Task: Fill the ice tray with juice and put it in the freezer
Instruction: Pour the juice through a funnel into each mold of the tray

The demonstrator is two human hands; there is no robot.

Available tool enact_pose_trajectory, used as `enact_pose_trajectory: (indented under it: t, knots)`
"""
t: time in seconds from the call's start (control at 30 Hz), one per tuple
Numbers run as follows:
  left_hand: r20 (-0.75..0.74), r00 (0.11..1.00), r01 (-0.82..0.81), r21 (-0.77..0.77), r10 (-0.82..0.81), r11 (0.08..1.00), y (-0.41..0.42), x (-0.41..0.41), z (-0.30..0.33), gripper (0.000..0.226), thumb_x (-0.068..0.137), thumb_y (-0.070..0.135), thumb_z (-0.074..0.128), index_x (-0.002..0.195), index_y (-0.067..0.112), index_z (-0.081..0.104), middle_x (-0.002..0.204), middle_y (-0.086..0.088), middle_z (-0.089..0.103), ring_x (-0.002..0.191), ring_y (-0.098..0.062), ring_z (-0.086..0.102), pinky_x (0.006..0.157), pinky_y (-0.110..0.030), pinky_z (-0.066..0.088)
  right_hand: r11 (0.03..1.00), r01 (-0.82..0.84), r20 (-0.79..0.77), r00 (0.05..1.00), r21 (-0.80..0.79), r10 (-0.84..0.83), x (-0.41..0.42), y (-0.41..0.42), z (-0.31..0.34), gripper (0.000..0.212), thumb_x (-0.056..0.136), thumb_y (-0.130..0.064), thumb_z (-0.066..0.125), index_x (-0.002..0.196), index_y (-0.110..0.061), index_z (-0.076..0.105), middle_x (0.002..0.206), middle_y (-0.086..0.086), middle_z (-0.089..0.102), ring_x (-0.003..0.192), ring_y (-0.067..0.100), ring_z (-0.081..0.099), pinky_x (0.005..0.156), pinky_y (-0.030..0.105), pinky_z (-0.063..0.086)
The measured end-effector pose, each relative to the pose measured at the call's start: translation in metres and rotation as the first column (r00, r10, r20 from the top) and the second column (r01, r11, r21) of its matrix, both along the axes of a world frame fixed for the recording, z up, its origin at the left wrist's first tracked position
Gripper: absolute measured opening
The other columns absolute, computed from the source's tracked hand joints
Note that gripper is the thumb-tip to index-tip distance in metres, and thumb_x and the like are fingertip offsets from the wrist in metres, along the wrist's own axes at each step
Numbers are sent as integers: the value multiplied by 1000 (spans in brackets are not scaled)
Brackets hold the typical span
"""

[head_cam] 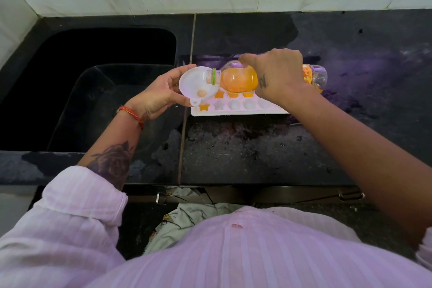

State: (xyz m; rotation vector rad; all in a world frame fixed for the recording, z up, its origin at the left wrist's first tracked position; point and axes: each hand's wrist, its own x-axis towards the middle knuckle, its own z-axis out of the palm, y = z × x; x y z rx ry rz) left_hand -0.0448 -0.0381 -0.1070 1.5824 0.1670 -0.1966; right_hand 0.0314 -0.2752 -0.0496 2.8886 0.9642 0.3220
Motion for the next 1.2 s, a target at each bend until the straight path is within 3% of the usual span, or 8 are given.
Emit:
enact_pose_trajectory:
  t: [0.17, 0.33, 0.47, 0.67, 0.87, 1.2]
  knots:
    - [5, 1000, 9, -9, -9, 1000, 0, 0, 1, 79, 55, -9, 73, 123, 27, 54, 127, 1, 56, 118, -20, 55, 75, -28, 58, 999, 35, -64, 997, 37, -32, -4, -6, 2, 48, 80, -22, 65, 124, -36, 52, 74, 1, 48, 80, 30, 57, 63, 31, 30]
    - [10, 1000, 27, -39, -26, 999, -5, 2, 7, 80, 54, -8, 72, 124, 26, 54, 127, 1, 56, 116, -19, 57, 73, -28, 59, 996, 65, -105, 993, 65, -58, -6, -15, 4, 53, 75, -21, 67, 123, -39, 51, 88, 5, 64, 86, 33, 59, 63, 30, 29]
    - [-10, 998, 60, -59, -61, 996, -15, 6, 9, 81, 50, -5, 72, 123, 26, 54, 128, 1, 56, 115, -17, 58, 75, -27, 58, 995, 77, -89, 994, 70, -71, -5, -25, 5, 53, 75, -22, 67, 123, -39, 51, 88, 5, 64, 86, 32, 59, 63, 30, 30]
    - [-50, 996, 67, -28, -69, 997, -26, 12, 8, 76, 67, -27, 58, 123, 23, 53, 133, -2, 53, 123, -22, 51, 80, -31, 59, 993, 115, -19, 993, 28, -114, -5, -32, 0, 50, 74, -18, 67, 119, -36, 54, 67, -1, 45, 66, 27, 46, 54, 26, 24]
    - [-73, 995, 68, -1, -68, 998, -33, 14, 9, 75, 67, -27, 59, 119, 27, 54, 140, -9, 46, 128, -28, 45, 89, -35, 54, 996, 85, 27, 996, 3, -85, -5, -35, -5, 47, 80, -20, 70, 122, -35, 54, 77, 7, 60, 75, 31, 59, 62, 31, 38]
    - [-86, 995, 59, 4, -58, 998, -36, 14, 10, 74, 68, -27, 58, 120, 26, 54, 138, -8, 47, 126, -26, 46, 84, -34, 57, 994, 96, 63, 994, -58, -93, -8, -34, 2, 44, 85, -17, 68, 124, -29, 52, 84, 9, 63, 74, 30, 57, 61, 31, 35]
